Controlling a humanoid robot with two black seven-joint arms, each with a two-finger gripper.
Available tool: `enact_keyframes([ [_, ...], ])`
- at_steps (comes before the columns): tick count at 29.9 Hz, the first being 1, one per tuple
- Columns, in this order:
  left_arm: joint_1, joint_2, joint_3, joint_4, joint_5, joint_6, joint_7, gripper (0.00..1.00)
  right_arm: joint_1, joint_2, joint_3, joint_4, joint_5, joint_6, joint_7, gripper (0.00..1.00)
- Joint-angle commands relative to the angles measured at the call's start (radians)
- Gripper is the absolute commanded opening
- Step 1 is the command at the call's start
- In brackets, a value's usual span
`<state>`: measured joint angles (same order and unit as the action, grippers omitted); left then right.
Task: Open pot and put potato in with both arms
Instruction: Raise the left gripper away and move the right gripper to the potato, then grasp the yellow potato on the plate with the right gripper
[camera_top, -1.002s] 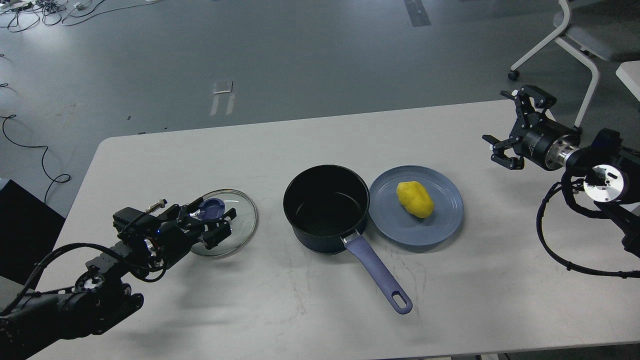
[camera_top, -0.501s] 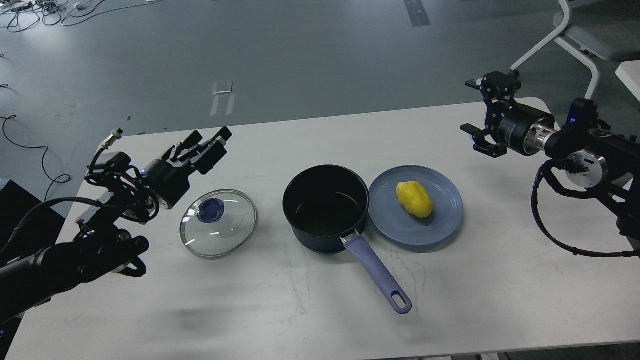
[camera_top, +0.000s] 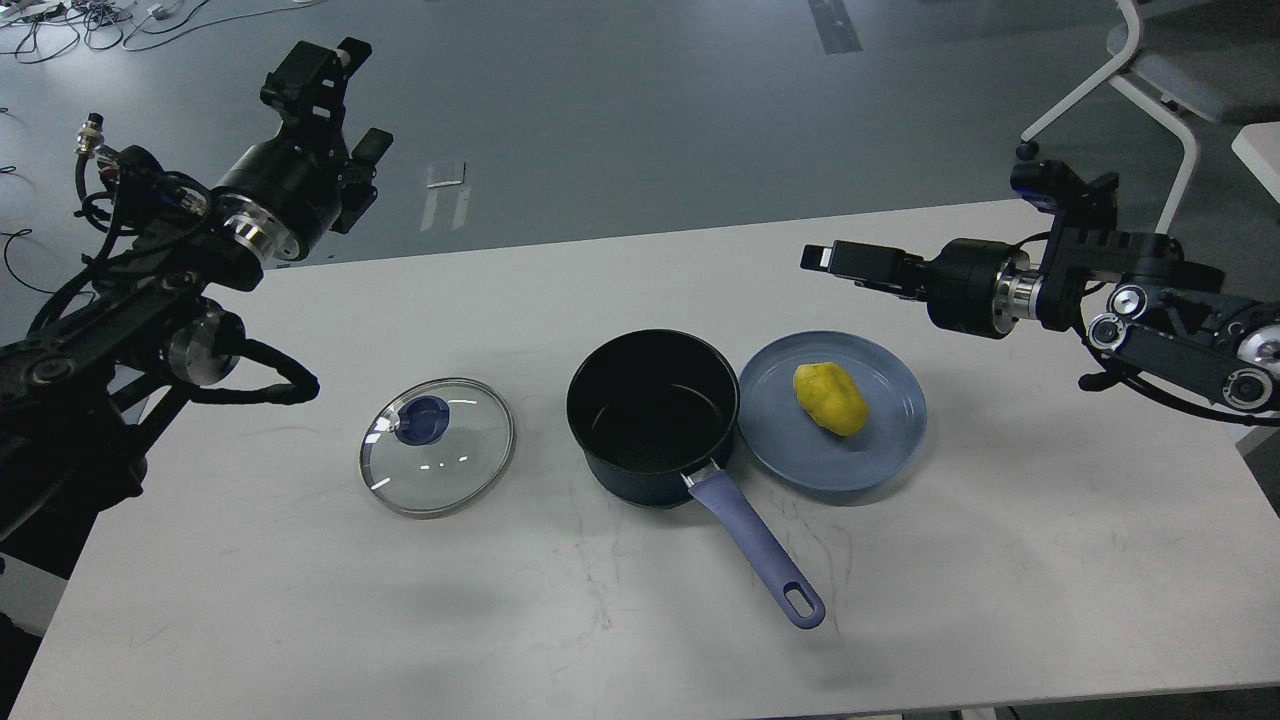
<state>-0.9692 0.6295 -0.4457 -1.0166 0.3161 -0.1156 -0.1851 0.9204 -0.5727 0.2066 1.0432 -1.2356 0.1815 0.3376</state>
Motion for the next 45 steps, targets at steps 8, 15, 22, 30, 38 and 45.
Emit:
enact_keyframes([
  [8, 0.044, -0.002, -0.024, 0.000, -0.049, -0.039, 0.090, 0.98, 0.001, -0.032, -0.127, 0.020, -0.113, -0.020, 0.001, 1.00],
  [15, 0.056, 0.004, -0.025, 0.000, -0.042, -0.039, 0.084, 0.98, 0.001, -0.019, -0.165, 0.020, -0.137, -0.020, -0.006, 1.00],
  [22, 0.076, 0.010, -0.024, 0.000, -0.040, -0.039, 0.044, 0.98, 0.001, 0.014, -0.194, 0.004, -0.139, -0.019, -0.012, 1.00],
  [30, 0.096, 0.013, -0.025, 0.000, -0.040, -0.041, -0.003, 0.98, 0.021, 0.068, -0.233, -0.049, -0.139, -0.020, -0.012, 1.00],
  [38, 0.107, 0.026, -0.027, 0.001, -0.040, -0.041, -0.016, 0.98, 0.051, 0.115, -0.282, -0.089, -0.139, -0.020, -0.012, 0.94],
  [45, 0.112, 0.029, -0.027, 0.001, -0.040, -0.041, -0.040, 0.98, 0.097, 0.138, -0.349, -0.107, -0.140, -0.020, -0.005, 0.66],
])
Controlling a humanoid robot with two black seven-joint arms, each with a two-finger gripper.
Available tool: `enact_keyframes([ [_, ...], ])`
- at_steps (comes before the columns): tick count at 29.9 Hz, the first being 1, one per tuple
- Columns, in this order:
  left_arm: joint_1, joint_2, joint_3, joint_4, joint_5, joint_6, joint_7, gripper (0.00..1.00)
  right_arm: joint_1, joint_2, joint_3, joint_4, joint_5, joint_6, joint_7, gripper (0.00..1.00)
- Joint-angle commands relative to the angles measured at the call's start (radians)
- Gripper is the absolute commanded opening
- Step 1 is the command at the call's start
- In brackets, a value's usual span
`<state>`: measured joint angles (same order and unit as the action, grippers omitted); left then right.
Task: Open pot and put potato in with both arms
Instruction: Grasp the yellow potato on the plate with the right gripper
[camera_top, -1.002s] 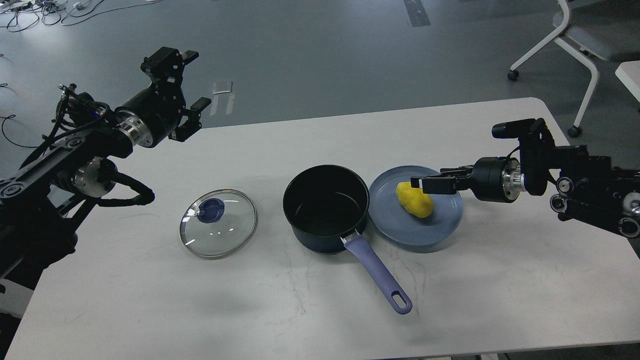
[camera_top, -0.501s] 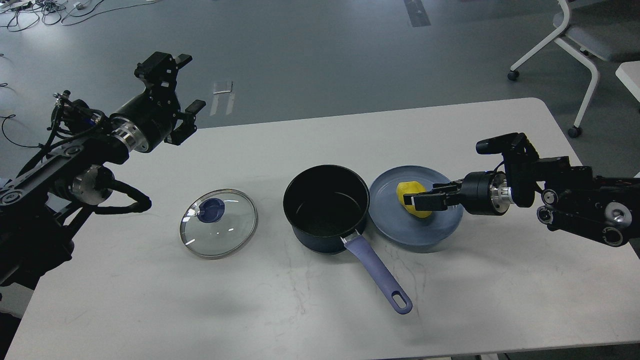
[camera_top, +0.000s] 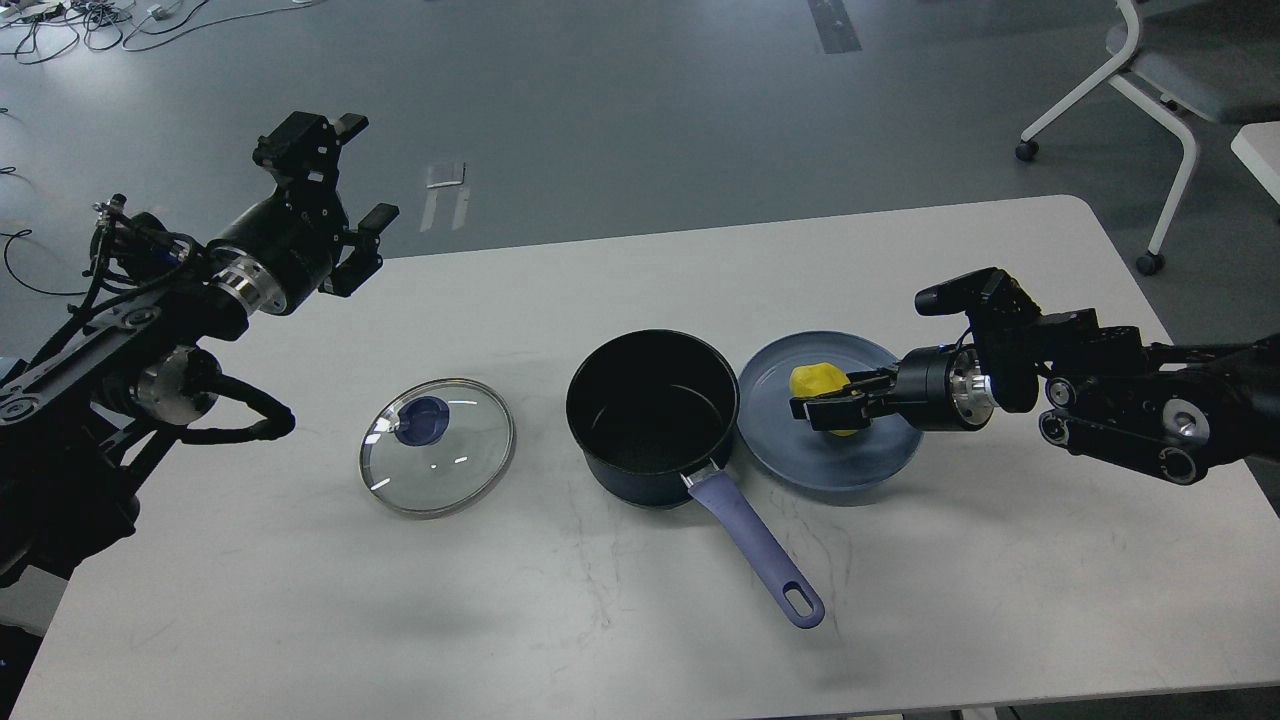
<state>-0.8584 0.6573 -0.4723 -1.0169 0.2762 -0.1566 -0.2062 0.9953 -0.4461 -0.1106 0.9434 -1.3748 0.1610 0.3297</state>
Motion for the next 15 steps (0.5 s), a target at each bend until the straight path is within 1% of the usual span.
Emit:
enact_keyframes([
  [1, 0.001, 0.002, 0.001, 0.001, 0.001, 0.000, -0.028, 0.98, 0.025, 0.018, -0.035, -0.021, -0.001, 0.000, 0.005, 0.66],
  [2, 0.001, 0.002, 0.001, 0.001, 0.001, 0.000, -0.028, 0.98, 0.025, 0.018, -0.035, -0.021, -0.001, 0.000, 0.005, 0.66],
  [3, 0.002, 0.002, 0.000, 0.001, 0.001, 0.002, -0.032, 0.98, 0.025, 0.023, -0.038, -0.031, -0.001, 0.000, 0.005, 0.63],
  [4, 0.002, 0.001, 0.001, 0.001, 0.001, 0.002, -0.032, 0.98, 0.025, 0.029, -0.038, -0.037, -0.001, -0.001, 0.006, 0.58],
  [5, 0.002, 0.002, 0.001, 0.001, 0.001, 0.002, -0.032, 0.98, 0.025, 0.030, -0.040, -0.038, -0.001, -0.001, 0.006, 0.56],
  [6, 0.002, 0.002, 0.001, 0.001, 0.001, 0.002, -0.032, 0.98, 0.025, 0.030, -0.040, -0.038, -0.001, -0.001, 0.012, 0.52],
  [7, 0.004, 0.001, 0.001, 0.001, 0.001, 0.002, -0.033, 0.98, 0.025, 0.030, -0.044, -0.038, -0.001, -0.001, 0.018, 0.46],
  [8, 0.004, 0.001, 0.001, 0.001, 0.001, 0.002, -0.033, 0.98, 0.025, 0.030, -0.044, -0.038, -0.001, -0.001, 0.018, 0.46],
  [10, 0.010, 0.002, 0.001, 0.003, 0.001, 0.003, -0.036, 0.98, 0.026, 0.030, -0.044, -0.040, -0.001, 0.000, 0.029, 0.41],
  [12, 0.010, 0.002, 0.001, 0.003, 0.001, 0.003, -0.039, 0.98, 0.029, 0.030, -0.044, -0.040, -0.001, -0.001, 0.029, 0.39],
  [15, 0.013, 0.002, 0.003, 0.006, 0.001, 0.003, -0.039, 0.98, 0.043, 0.030, -0.041, -0.037, -0.001, -0.003, 0.029, 0.39],
])
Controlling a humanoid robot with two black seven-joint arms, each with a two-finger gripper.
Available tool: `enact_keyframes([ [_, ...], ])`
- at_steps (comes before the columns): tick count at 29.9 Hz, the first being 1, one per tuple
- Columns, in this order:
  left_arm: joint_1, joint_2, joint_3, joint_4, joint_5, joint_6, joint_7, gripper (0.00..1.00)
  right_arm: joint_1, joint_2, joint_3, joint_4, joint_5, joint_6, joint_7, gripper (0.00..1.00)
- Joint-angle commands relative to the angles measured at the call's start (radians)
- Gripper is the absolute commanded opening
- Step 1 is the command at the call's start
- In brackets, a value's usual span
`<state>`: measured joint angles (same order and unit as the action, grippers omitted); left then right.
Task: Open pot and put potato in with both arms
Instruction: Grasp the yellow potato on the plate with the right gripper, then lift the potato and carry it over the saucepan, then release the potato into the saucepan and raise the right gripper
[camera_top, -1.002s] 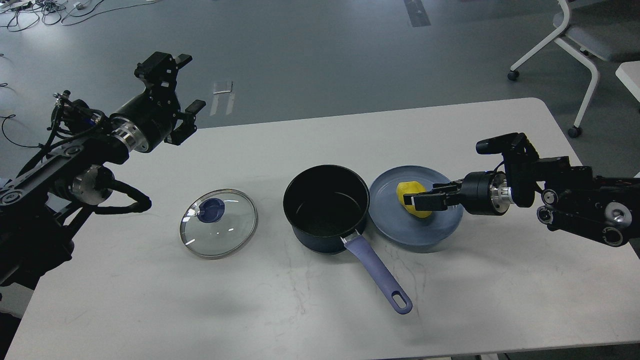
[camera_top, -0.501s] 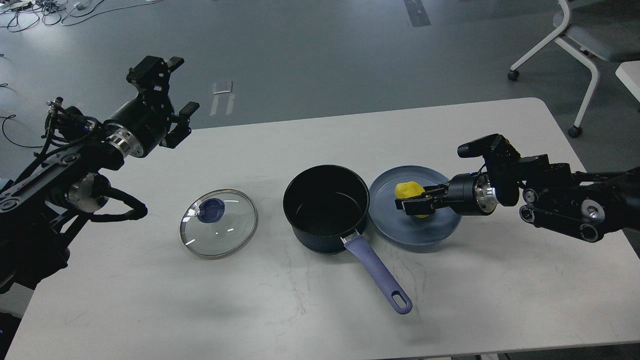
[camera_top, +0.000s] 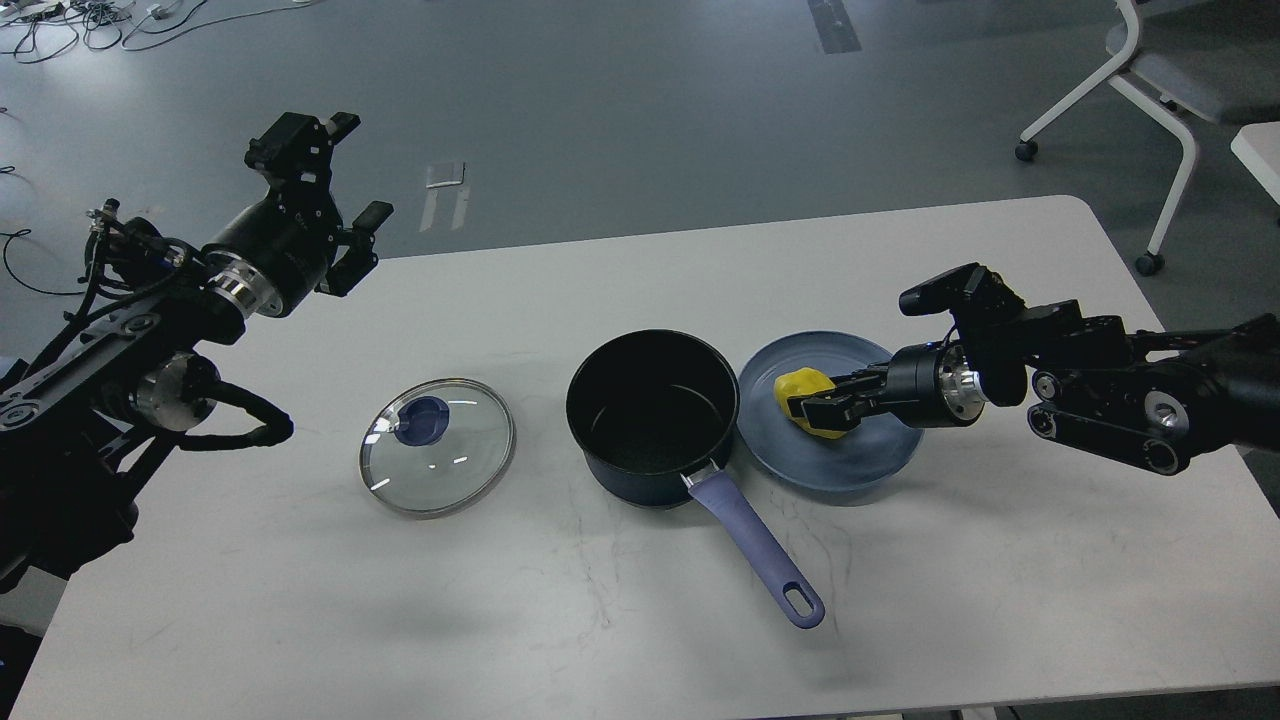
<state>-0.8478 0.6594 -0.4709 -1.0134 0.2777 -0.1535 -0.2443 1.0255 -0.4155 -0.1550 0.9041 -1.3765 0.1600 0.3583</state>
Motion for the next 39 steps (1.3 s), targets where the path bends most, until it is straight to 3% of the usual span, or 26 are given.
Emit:
enact_keyframes([
  [1, 0.004, 0.000, 0.001, 0.002, 0.000, 0.000, -0.001, 0.98, 0.019, -0.002, 0.003, 0.004, 0.001, -0.002, 0.002, 0.39],
  [10, 0.009, 0.000, 0.000, 0.002, 0.000, -0.001, 0.000, 0.98, 0.165, -0.013, 0.014, 0.007, 0.004, -0.059, 0.044, 0.39],
  [22, 0.010, -0.003, -0.037, 0.002, -0.012, 0.000, 0.013, 0.98, 0.185, 0.197, -0.003, -0.051, 0.013, -0.074, 0.074, 0.40],
  [24, 0.010, -0.003, -0.037, 0.002, -0.012, 0.000, 0.013, 0.98, 0.183, 0.218, -0.003, -0.065, 0.014, -0.068, 0.074, 0.45],
  [27, 0.012, -0.001, -0.037, 0.002, -0.012, 0.000, 0.011, 0.98, 0.180, 0.231, -0.003, -0.074, 0.020, -0.065, 0.065, 0.74],
  [28, 0.012, 0.000, -0.037, 0.002, -0.012, -0.001, 0.011, 0.98, 0.177, 0.231, -0.003, -0.074, 0.024, -0.065, 0.059, 0.95],
  [39, 0.015, -0.006, -0.037, 0.001, -0.017, -0.003, 0.013, 0.98, 0.163, 0.231, 0.011, -0.067, 0.109, -0.065, 0.039, 1.00],
])
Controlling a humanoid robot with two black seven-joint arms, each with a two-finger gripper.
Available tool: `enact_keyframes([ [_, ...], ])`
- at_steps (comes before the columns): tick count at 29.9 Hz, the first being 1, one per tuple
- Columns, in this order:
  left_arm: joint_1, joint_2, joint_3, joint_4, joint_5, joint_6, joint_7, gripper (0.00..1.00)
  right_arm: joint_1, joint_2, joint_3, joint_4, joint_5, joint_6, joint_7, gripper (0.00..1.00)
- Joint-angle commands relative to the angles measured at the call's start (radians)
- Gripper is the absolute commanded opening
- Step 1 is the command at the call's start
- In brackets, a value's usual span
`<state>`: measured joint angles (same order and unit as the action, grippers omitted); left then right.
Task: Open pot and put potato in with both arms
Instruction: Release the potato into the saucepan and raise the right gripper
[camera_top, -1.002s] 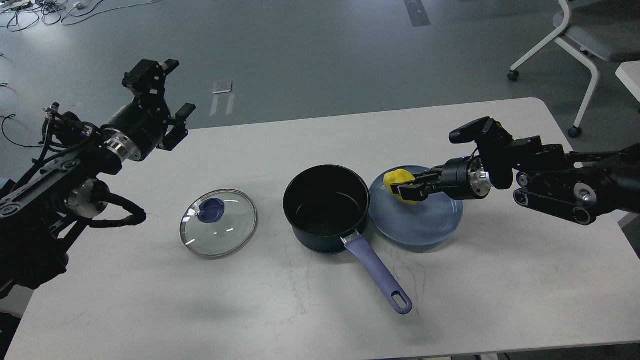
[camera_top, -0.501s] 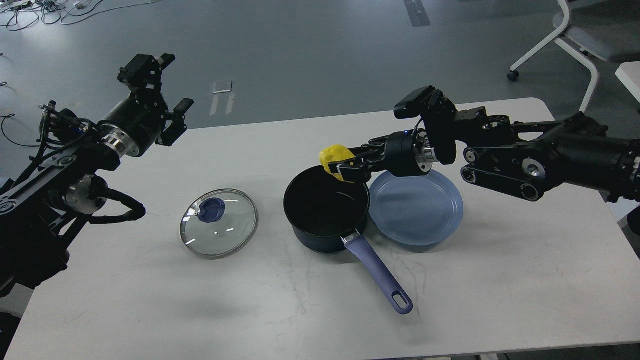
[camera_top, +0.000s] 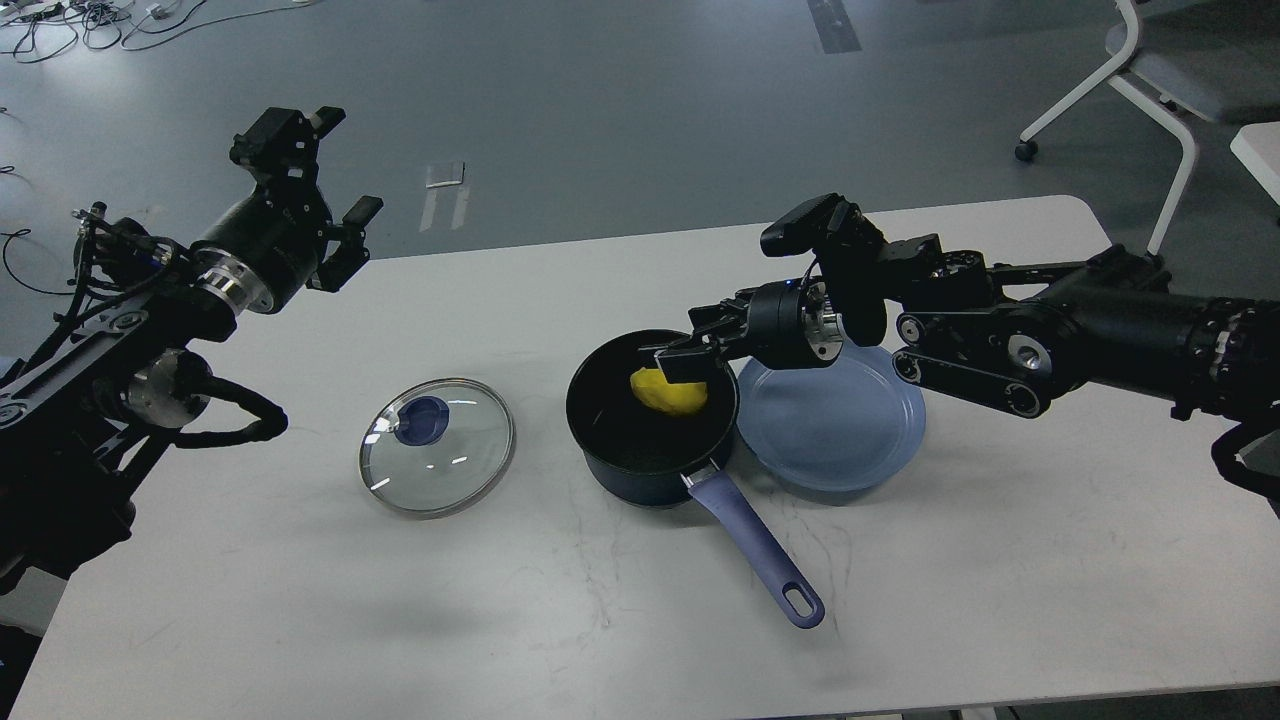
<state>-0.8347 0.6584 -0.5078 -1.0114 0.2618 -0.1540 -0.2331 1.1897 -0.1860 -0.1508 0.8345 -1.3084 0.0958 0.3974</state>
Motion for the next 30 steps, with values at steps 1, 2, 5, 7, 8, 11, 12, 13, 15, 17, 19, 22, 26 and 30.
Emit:
enact_keyframes([
  [1, 0.003, -0.008, 0.000, -0.001, -0.001, -0.002, 0.001, 0.98, 0.001, 0.003, 0.010, 0.003, 0.064, -0.005, 0.000, 1.00],
  [2, 0.005, -0.010, 0.000, -0.001, 0.001, -0.002, 0.001, 0.98, 0.001, 0.003, 0.011, 0.003, 0.075, -0.008, 0.000, 1.00],
  [5, 0.005, -0.026, 0.000, 0.001, -0.001, 0.001, 0.000, 0.98, 0.001, -0.004, 0.065, 0.003, 0.136, -0.014, 0.000, 1.00],
  [7, 0.005, -0.045, 0.000, 0.008, -0.003, 0.010, 0.001, 0.98, -0.009, -0.019, 0.138, 0.003, 0.243, -0.008, 0.000, 1.00],
  [8, 0.005, -0.051, 0.000, 0.010, -0.003, 0.016, 0.001, 0.98, -0.016, -0.026, 0.164, 0.002, 0.297, -0.007, 0.000, 1.00],
  [11, 0.006, -0.071, -0.001, 0.010, -0.051, 0.034, 0.000, 0.98, -0.053, -0.050, 0.276, 0.006, 0.607, 0.002, -0.003, 1.00],
  [12, 0.006, -0.075, -0.001, 0.010, -0.102, 0.031, 0.001, 0.98, -0.061, -0.058, 0.304, 0.005, 0.721, 0.007, -0.005, 1.00],
  [13, 0.006, -0.079, -0.001, 0.010, -0.127, 0.030, 0.003, 0.98, -0.065, -0.062, 0.316, 0.005, 0.771, 0.007, -0.006, 1.00],
  [15, 0.008, -0.086, -0.001, 0.010, -0.185, 0.024, 0.011, 0.98, -0.084, -0.081, 0.354, 0.005, 0.898, 0.009, -0.011, 1.00],
  [17, 0.014, -0.091, -0.001, 0.010, -0.209, 0.004, 0.024, 0.98, -0.116, -0.096, 0.416, 0.006, 1.010, 0.024, -0.012, 1.00],
  [19, 0.022, -0.092, -0.001, 0.010, -0.213, -0.012, 0.035, 0.98, -0.148, -0.096, 0.474, 0.005, 1.083, 0.058, -0.019, 1.00],
  [22, 0.039, -0.099, -0.015, 0.010, -0.234, -0.025, 0.037, 0.98, -0.229, -0.096, 0.605, -0.003, 1.179, 0.131, -0.066, 1.00],
  [26, 0.077, -0.103, -0.069, 0.008, -0.245, -0.047, 0.043, 0.98, -0.327, -0.096, 0.691, 0.009, 1.221, 0.136, -0.124, 1.00],
  [30, 0.106, -0.103, -0.081, 0.007, -0.243, -0.073, 0.060, 0.98, -0.371, -0.107, 0.749, 0.028, 1.278, 0.140, -0.176, 1.00],
])
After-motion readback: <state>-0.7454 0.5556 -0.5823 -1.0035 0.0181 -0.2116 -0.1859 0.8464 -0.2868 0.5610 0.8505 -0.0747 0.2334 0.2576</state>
